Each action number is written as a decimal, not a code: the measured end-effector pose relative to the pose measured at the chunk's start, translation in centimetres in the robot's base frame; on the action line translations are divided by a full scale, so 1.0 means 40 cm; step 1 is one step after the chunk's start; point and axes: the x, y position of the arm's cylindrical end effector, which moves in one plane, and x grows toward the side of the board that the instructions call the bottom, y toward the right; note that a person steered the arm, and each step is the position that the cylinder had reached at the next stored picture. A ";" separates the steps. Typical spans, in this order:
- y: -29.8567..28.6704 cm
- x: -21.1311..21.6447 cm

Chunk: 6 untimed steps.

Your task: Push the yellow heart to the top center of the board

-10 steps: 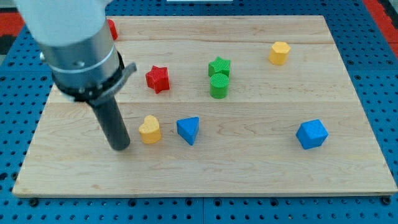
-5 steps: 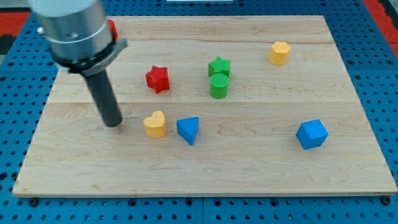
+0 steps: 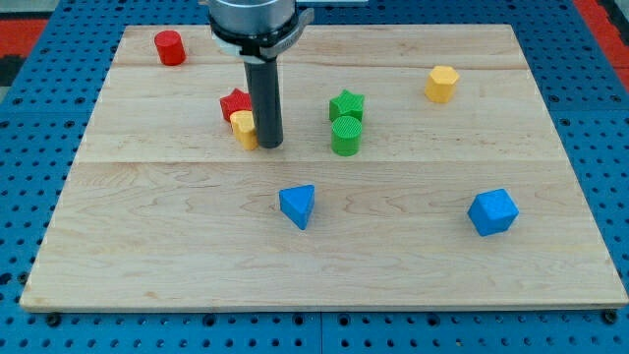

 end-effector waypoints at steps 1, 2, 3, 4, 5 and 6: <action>-0.152 0.054; -0.059 -0.021; 0.100 -0.067; 0.063 -0.204; 0.027 -0.104; -0.067 -0.087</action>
